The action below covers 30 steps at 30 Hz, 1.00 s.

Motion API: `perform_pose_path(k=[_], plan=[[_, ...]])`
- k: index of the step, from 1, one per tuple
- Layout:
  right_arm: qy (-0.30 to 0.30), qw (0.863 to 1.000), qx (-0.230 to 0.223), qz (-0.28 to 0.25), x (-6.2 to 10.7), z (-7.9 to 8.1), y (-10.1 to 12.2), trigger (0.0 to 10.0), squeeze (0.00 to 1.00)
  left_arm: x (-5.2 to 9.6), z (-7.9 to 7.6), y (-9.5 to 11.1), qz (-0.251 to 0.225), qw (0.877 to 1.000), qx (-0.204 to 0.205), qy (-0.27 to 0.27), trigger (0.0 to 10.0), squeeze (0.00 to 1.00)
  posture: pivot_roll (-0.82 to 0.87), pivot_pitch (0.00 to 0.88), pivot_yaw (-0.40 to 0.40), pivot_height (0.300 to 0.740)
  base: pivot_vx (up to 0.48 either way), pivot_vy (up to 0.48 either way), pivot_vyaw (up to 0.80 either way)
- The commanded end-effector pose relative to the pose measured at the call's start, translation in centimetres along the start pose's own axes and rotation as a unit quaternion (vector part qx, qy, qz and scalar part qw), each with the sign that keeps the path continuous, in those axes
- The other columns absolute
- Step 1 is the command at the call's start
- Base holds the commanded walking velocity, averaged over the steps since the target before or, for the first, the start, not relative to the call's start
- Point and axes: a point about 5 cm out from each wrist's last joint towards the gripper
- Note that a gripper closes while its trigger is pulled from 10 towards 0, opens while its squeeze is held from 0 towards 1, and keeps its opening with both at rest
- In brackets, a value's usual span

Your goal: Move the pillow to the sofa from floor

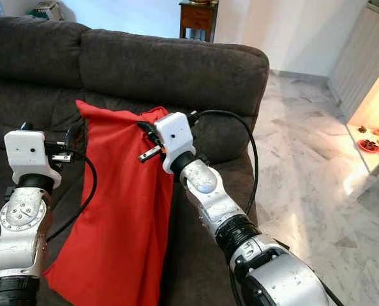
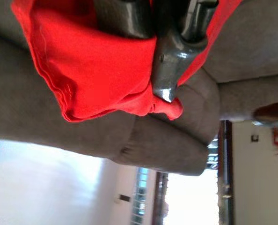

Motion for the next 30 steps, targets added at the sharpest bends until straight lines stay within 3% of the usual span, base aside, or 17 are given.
perform_pose_path(k=[1, 2, 3, 4, 5, 6, 7, 10, 14, 15, 22, 23, 24, 28, 30], plan=[[-0.032, 0.998, -0.024, -0.044, -1.4, -0.7, 2.9, 10.0, 0.00, 0.0, -0.4, 0.3, -0.007, 1.000, 0.000, -0.007, 10.0, 0.00, 0.18, 0.063, -0.069, 0.740, 0.000, 0.000, 0.00], [-0.046, 0.998, -0.030, -0.037, -1.3, -1.4, 2.8, 10.0, 0.00, -0.1, -0.5, 0.3, -0.007, 1.000, 0.001, -0.007, 10.0, 0.00, 0.18, 0.063, -0.069, 0.740, 0.000, 0.000, 0.00], [-0.080, 0.996, -0.035, -0.019, -1.1, -3.1, 2.3, 10.0, 0.00, -0.1, -0.5, 0.3, -0.007, 1.000, 0.001, -0.007, 10.0, 0.00, 0.17, 0.062, -0.068, 0.740, 0.000, 0.000, 0.00], [-0.080, 0.996, -0.035, -0.019, -1.1, -3.1, 2.3, 10.0, 0.00, -0.1, -0.5, 0.3, -0.007, 1.000, 0.001, -0.007, 10.0, 0.00, 0.17, 0.062, -0.068, 0.740, 0.000, 0.000, 0.00], [-0.111, 0.993, -0.033, 0.003, -0.7, -4.6, 1.7, 10.0, 0.00, -0.1, -0.5, 0.2, -0.006, 1.000, 0.001, -0.007, 10.0, 0.00, 0.17, 0.062, -0.068, 0.740, 0.000, 0.000, 0.00], [-0.111, 0.993, -0.033, 0.003, -0.7, -4.6, 1.7, 10.0, 0.00, -0.1, -0.5, 0.2, -0.006, 1.000, 0.001, -0.007, 10.0, 0.00, 0.17, 0.062, -0.068, 0.740, 0.000, 0.000, 0.00], [-0.154, 0.986, -0.035, 0.054, 0.5, -7.2, -0.1, 10.0, 0.00, 0.0, -0.6, 0.0, -0.004, 1.000, 0.002, -0.007, 10.0, 0.00, 0.17, 0.063, -0.069, 0.740, 0.000, 0.000, 0.00], [-0.159, 0.983, -0.029, 0.091, 1.5, -8.3, -1.7, 10.0, 0.00, 0.1, -0.6, -0.1, -0.002, 1.000, 0.003, -0.008, 10.0, 0.00, 0.17, 0.065, -0.071, 0.740, 0.000, 0.000, 0.00], [-0.107, 0.990, -0.013, 0.096, 2.4, -7.4, -3.1, 10.0, 0.00, 0.2, -0.7, -0.3, 0.001, 1.000, 0.005, -0.010, 10.0, 0.00, 0.16, 0.071, -0.069, 0.740, 0.000, 0.000, 0.00], [-0.081, 0.992, -0.006, 0.098, 2.4, -6.4, -3.5, 10.0, 0.00, 0.3, -0.8, -0.4, 0.004, 1.000, 0.006, -0.011, 10.0, 0.00, 0.16, 0.073, -0.067, 0.740, 0.000, 0.000, 0.00], [-0.033, 0.993, 0.009, 0.109, 2.5, -4.0, -4.3, 10.0, 0.00, 0.5, -1.5, -0.7, 0.014, 0.999, 0.004, -0.028, 10.0, 0.00, 0.17, 0.079, -0.062, 0.740, 0.000, 0.000, 0.00], [-0.022, 0.994, 0.016, 0.110, 2.5, -3.5, -4.4, 10.0, 0.64, 0.5, -1.6, -0.8, 0.015, 0.999, 0.005, -0.029, 10.0, 0.00, 0.17, 0.080, -0.061, 0.740, 0.000, 0.000, 0.00], [-0.017, 0.994, 0.022, 0.110, 2.5, -3.3, -4.4, 10.0, 1.00, 0.5, -1.6, -0.8, 0.016, 0.999, 0.006, -0.029, 10.0, 0.00, 0.17, 0.080, -0.061, 0.740, 0.000, 0.000, 0.00], [-0.008, 0.995, 0.038, 0.097, 2.4, -3.2, -4.1, 10.0, 1.00, 0.6, -1.6, -1.2, 0.028, 0.999, 0.009, -0.035, 10.0, 0.00, 0.17, 0.082, -0.061, 0.740, 0.000, 0.000, 0.00], [0.015, 0.994, 0.063, 0.091, 2.2, -2.8, -3.7, 10.0, 1.00, 1.5, -2.0, -3.5, 0.091, 0.994, 0.014, -0.065, 10.0, 0.00, 0.16, 0.083, -0.060, 0.740, 0.000, 0.000, 0.00]])
Point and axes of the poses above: a point about 5 cm out from each wrist's last joint towards the gripper, its own x axis pointing back from the gripper into the wrist, its own y axis along the axis of the wrist's last joint, z = x × y, and after that the axes turned 11 degrees about x, right-handed
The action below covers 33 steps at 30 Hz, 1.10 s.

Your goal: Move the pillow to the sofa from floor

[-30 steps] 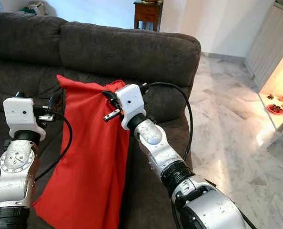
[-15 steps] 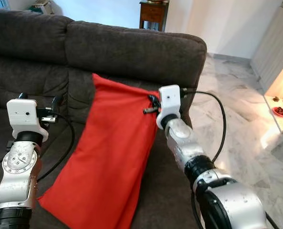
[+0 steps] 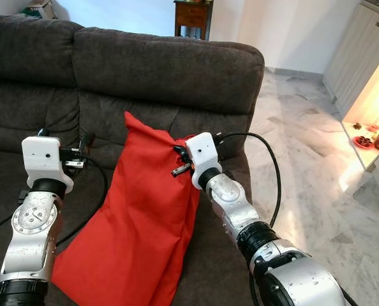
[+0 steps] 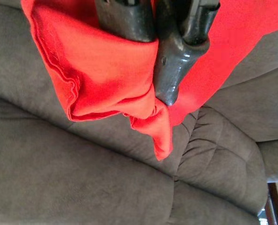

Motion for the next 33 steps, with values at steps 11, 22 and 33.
perform_pose_path(k=[11, 22, 33], plan=[[0.228, 0.936, 0.266, -0.038, 0.5, 6.1, 0.7, 10.0, 0.00, 2.4, -3.0, -6.1, 0.175, 0.977, -0.007, -0.124, 10.0, 0.00, 0.15, 0.090, -0.061, 0.740, 0.000, 0.000, 0.00], [0.249, 0.930, 0.265, -0.051, 1.0, 7.5, 0.7, 10.0, 0.00, 3.3, -4.5, -6.8, 0.181, 0.968, -0.040, -0.168, 10.0, 0.00, 0.15, 0.093, -0.062, 0.740, 0.000, 0.000, 0.00], [0.236, 0.937, 0.250, -0.059, 1.2, 6.8, 0.9, 10.0, 0.00, 1.4, -1.3, -3.1, 0.075, 0.993, 0.021, -0.086, 10.0, 0.00, 0.14, 0.074, -0.053, 0.740, 0.000, 0.000, 0.00]])
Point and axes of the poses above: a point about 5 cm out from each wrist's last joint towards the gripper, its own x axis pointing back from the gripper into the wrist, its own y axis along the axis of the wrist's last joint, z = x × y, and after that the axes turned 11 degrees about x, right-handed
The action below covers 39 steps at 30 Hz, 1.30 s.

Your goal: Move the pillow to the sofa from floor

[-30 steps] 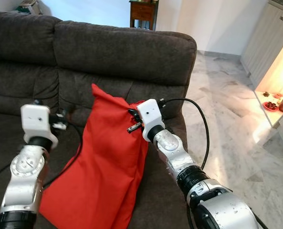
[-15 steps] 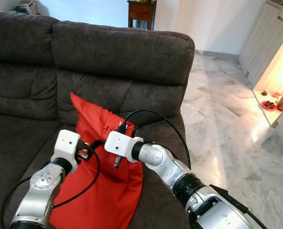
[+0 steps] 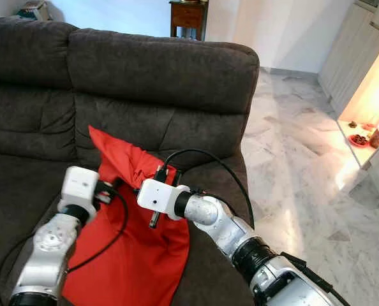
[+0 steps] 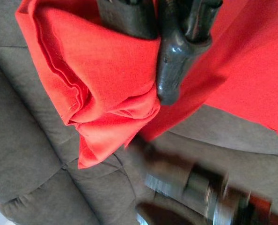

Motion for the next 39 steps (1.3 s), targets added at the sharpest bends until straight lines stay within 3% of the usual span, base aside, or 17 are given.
perform_pose_path(k=[1, 2, 4, 6, 8, 10, 12, 13, 16, 18, 19, 21, 24, 25, 32, 36, 39], plan=[[-0.001, 1.000, -0.001, -0.013, -0.1, 0.0, 0.6, 10.0, 0.00, 0.1, -0.2, 1.4, -0.025, 0.999, 0.006, -0.039, 10.0, 0.00, 0.14, 0.074, -0.053, 0.740, 0.000, 0.000, 0.00], [0.000, 1.000, 0.001, -0.013, -0.1, 0.0, 0.6, 10.0, 0.00, 0.7, -0.5, 1.6, 0.001, 0.995, -0.025, -0.101, 10.0, 0.00, 0.14, 0.071, -0.054, 0.740, 0.000, 0.000, 0.00], [0.001, 1.000, 0.002, -0.014, -0.1, 0.0, 0.7, 10.0, 0.00, 1.7, -0.5, 1.8, 0.040, 0.982, -0.061, -0.173, 10.0, 0.00, 0.15, 0.068, -0.053, 0.740, 0.000, 0.000, 0.00], [0.002, 1.000, 0.004, -0.015, 0.0, 0.0, 0.7, 10.0, 0.00, 2.4, -0.1, 2.1, 0.061, 0.974, -0.081, -0.204, 10.0, 0.00, 0.16, 0.064, -0.052, 0.740, 0.000, 0.000, 0.00], [0.003, 1.000, 0.006, -0.017, 0.1, 0.0, 0.6, 10.0, 0.00, 3.9, 1.8, 1.8, 0.149, 0.950, -0.115, -0.250, 10.0, 0.00, 0.16, 0.060, -0.050, 0.740, 0.000, 0.000, 0.00], [0.003, 1.000, 0.008, -0.018, 0.1, 0.0, 0.6, 10.0, 0.00, 4.7, 2.8, 1.6, 0.190, 0.934, -0.142, -0.267, 10.0, 0.00, 0.17, 0.056, -0.048, 0.740, 0.000, 0.000, 0.00], [0.004, 1.000, 0.011, -0.021, 0.3, -0.1, 0.6, 10.0, 0.00, 5.4, 5.0, 1.8, 0.235, 0.915, -0.174, -0.277, 10.0, 0.00, 0.17, 0.051, -0.046, 0.740, 0.000, 0.000, 0.00], [0.004, 1.000, 0.011, -0.021, 0.3, -0.1, 0.6, 10.0, 0.00, 5.4, 5.0, 1.8, 0.235, 0.915, -0.174, -0.277, 10.0, 0.00, 0.17, 0.051, -0.046, 0.740, 0.000, 0.000, 0.00], [0.010, 0.999, 0.017, -0.033, 0.6, -0.1, 0.6, 10.0, 0.00, 4.8, 5.9, 2.5, 0.237, 0.907, -0.225, -0.266, 10.0, 0.00, 0.18, 0.054, -0.045, 0.740, 0.000, 0.000, 0.00], [0.037, 0.998, 0.042, -0.041, 1.4, 0.1, 0.2, 10.0, 0.00, 4.2, 5.2, 3.6, 0.239, 0.888, -0.241, -0.310, 10.0, 0.00, 0.17, 0.063, -0.048, 0.740, 0.000, 0.000, 0.00], [0.037, 0.998, 0.042, -0.041, 1.4, 0.1, 0.2, 10.0, 0.00, 4.2, 5.2, 3.6, 0.239, 0.888, -0.241, -0.310, 10.0, 0.00, 0.17, 0.063, -0.048, 0.740, 0.000, 0.000, 0.00], [0.044, 0.996, 0.055, -0.053, 1.9, -0.2, 0.0, 10.0, 0.00, 4.0, 4.2, 3.9, 0.235, 0.871, -0.255, -0.348, 10.0, 0.00, 0.17, 0.068, -0.047, 0.740, 0.000, 0.000, 0.00], [0.059, 0.991, 0.088, -0.077, 2.6, -0.2, 0.1, 10.0, 0.00, 3.7, 3.2, 3.9, 0.225, 0.860, -0.260, -0.378, 10.0, 0.00, 0.16, 0.073, -0.045, 0.740, 0.000, 0.000, 0.00], [0.087, 0.983, 0.123, -0.100, 3.4, 0.1, 0.1, 10.0, 0.00, 3.6, 2.6, 3.7, 0.227, 0.844, -0.275, -0.400, 10.0, 0.00, 0.16, 0.076, -0.045, 0.740, 0.000, 0.000, 0.00], [0.107, 0.976, 0.142, -0.124, 4.9, -0.1, -0.2, 10.0, 0.00, 3.0, 2.4, 3.4, 0.241, 0.806, -0.312, -0.441, 10.0, 0.00, 0.15, 0.083, -0.044, 0.740, 0.000, 0.000, 0.00], [0.104, 0.976, 0.140, -0.130, 5.0, -0.3, -0.2, 10.0, 0.00, 2.1, 3.1, 4.1, 0.231, 0.804, -0.350, -0.422, 10.0, 0.00, 0.15, 0.085, -0.041, 0.740, 0.000, 0.000, 0.00], [0.100, 0.978, 0.143, -0.113, 5.0, -0.4, -0.5, 10.0, 0.00, 1.6, 4.0, 4.1, 0.229, 0.810, -0.373, -0.391, 10.0, 0.00, 0.15, 0.086, -0.040, 0.740, 0.000, 0.000, 0.00]])
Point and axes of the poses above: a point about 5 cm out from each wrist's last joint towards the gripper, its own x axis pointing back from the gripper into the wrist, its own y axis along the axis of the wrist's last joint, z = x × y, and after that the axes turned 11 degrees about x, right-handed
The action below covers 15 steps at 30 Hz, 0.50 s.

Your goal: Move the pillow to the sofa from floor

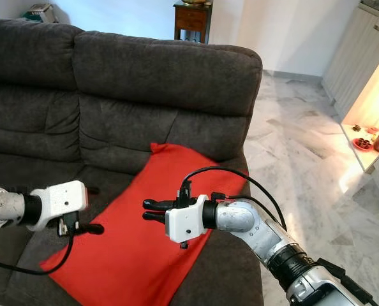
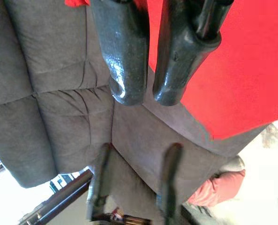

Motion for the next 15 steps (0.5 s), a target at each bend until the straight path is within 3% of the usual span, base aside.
perform_pose_path(k=[1, 3, 4, 6, 7, 9, 10, 13, 14, 15], plan=[[-0.006, 1.000, 0.005, 0.010, 0.1, -0.3, -0.1, 10.0, 0.00, 0.3, 0.3, -0.4, 0.022, 1.000, -0.018, 0.007, 10.0, 0.00, 0.15, 0.086, -0.040, 0.740, 0.000, 0.000, 0.00], [-0.063, 0.997, -0.022, 0.041, 0.6, -1.1, -1.1, 10.0, 0.00, -0.3, 0.1, -0.2, -0.008, 0.999, -0.008, 0.040, 10.0, 0.00, 0.16, 0.087, -0.040, 0.740, 0.000, 0.000, 0.00], [-0.063, 0.997, -0.022, 0.041, 0.6, -1.1, -1.1, 10.0, 0.00, -0.3, 0.1, -0.2, -0.008, 0.999, -0.008, 0.040, 10.0, 0.00, 0.16, 0.087, -0.040, 0.740, 0.000, 0.000, 0.00], [-0.182, 0.973, -0.083, 0.119, 2.1, -2.5, -3.4, 10.0, 0.00, -1.7, 0.0, 0.4, -0.095, 0.986, 0.056, 0.125, 10.0, 0.00, 0.16, 0.088, -0.041, 0.740, 0.000, 0.000, 0.00], [-0.182, 0.973, -0.083, 0.119, 2.1, -2.5, -3.4, 10.0, 0.00, -1.7, 0.0, 0.4, -0.095, 0.986, 0.056, 0.125, 10.0, 0.00, 0.16, 0.088, -0.041, 0.740, 0.000, 0.000, 0.00], [-0.269, 0.937, -0.158, 0.155, 3.5, -3.1, -5.0, 10.0, 0.00, -2.7, -0.4, 0.2, -0.141, 0.965, 0.126, 0.182, 10.0, 0.00, 0.15, 0.090, -0.041, 0.740, 0.000, 0.000, 0.00], [-0.314, 0.913, -0.203, 0.166, 4.4, -3.2, -5.7, 10.0, 0.00, -3.2, -0.6, 0.0, -0.154, 0.952, 0.154, 0.213, 10.0, 0.00, 0.15, 0.089, -0.042, 0.740, 0.000, 0.000, 0.00], [-0.430, 0.811, -0.343, 0.202, 7.5, -2.3, -8.4, 10.0, 0.00, -5.2, -2.6, -1.0, -0.177, 0.911, 0.257, 0.271, 10.0, 0.00, 0.15, 0.089, -0.040, 0.740, 0.000, 0.000, 0.00], [-0.463, 0.762, -0.392, 0.227, 9.0, -1.1, -9.7, 10.0, 0.00, -6.2, -3.8, -1.9, -0.167, 0.894, 0.296, 0.292, 10.0, 0.00, 0.15, 0.090, -0.039, 0.740, 0.000, 0.000, 0.00], [-0.494, 0.699, -0.447, 0.260, 10.8, 0.9, -11.0, 10.0, 0.00, -7.3, -5.5, -3.1, -0.143, 0.872, 0.341, 0.319, 10.0, 0.00, 0.15, 0.087, -0.039, 0.740, 0.000, 0.000, 0.00]])
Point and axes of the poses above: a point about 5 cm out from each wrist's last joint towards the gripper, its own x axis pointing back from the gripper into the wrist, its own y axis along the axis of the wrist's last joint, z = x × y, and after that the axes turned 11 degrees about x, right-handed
